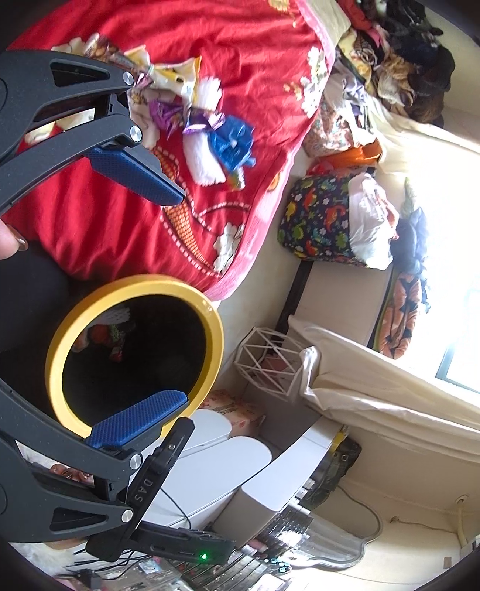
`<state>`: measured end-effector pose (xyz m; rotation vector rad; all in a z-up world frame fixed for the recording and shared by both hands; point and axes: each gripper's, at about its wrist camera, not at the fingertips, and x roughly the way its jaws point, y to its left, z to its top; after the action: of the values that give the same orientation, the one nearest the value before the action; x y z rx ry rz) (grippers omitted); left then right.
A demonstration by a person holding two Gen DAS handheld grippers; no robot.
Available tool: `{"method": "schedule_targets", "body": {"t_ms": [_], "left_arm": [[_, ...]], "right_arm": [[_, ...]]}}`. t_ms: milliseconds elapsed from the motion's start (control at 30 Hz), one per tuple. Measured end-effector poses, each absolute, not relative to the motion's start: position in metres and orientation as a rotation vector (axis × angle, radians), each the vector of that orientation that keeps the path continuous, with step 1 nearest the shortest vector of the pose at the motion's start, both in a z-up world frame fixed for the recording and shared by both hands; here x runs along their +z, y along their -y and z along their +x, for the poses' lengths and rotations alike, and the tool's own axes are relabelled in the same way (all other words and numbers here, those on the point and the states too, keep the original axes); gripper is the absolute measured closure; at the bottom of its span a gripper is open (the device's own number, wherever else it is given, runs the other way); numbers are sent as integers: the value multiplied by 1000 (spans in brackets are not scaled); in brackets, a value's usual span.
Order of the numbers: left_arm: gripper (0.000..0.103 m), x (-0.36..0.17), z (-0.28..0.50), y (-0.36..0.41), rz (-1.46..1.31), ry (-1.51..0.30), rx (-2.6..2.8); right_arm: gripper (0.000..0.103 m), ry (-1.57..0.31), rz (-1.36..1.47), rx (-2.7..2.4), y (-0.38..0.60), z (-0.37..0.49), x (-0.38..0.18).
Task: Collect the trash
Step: 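Move both open tools back over the wrappers on the bed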
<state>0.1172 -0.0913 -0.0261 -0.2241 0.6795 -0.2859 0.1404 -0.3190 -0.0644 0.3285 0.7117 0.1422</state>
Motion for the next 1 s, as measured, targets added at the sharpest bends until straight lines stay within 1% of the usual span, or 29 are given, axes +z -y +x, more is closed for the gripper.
{"method": "schedule_targets", "body": {"t_ms": [500,1000], "left_arm": [[11,-16,114,47,-255,-618,-214],[11,-12,109,0,-274,-592,-132]], "right_arm": [[20,-637,270,209,277,132,-43],[19,-649,205,285,233,141,-35]]}}
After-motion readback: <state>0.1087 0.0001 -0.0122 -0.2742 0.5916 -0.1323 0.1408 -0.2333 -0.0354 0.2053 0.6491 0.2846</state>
